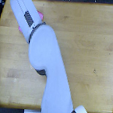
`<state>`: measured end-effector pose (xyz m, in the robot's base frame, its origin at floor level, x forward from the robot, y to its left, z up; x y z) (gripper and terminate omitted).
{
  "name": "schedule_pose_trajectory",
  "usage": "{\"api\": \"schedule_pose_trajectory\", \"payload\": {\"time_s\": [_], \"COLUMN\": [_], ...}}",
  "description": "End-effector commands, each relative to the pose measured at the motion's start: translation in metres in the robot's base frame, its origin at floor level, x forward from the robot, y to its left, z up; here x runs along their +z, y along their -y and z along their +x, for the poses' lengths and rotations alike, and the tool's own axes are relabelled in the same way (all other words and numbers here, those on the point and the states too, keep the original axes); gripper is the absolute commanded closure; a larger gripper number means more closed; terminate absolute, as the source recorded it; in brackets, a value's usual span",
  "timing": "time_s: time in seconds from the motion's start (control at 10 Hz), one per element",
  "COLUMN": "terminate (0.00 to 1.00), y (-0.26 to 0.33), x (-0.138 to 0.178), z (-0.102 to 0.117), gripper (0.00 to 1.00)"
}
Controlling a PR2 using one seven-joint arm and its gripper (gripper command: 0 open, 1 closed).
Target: Folding a cloth
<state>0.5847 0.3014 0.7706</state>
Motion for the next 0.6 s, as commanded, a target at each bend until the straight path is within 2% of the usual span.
{"api": "schedule_pose_trajectory", "payload": {"time_s": [0.0,0.5], "terminate": [0.00,0.00], "y": [0.005,0.023], "x": [-0.011,-0.008], "z": [-0.002,-0.008], "gripper": [0.00,0.00]}}
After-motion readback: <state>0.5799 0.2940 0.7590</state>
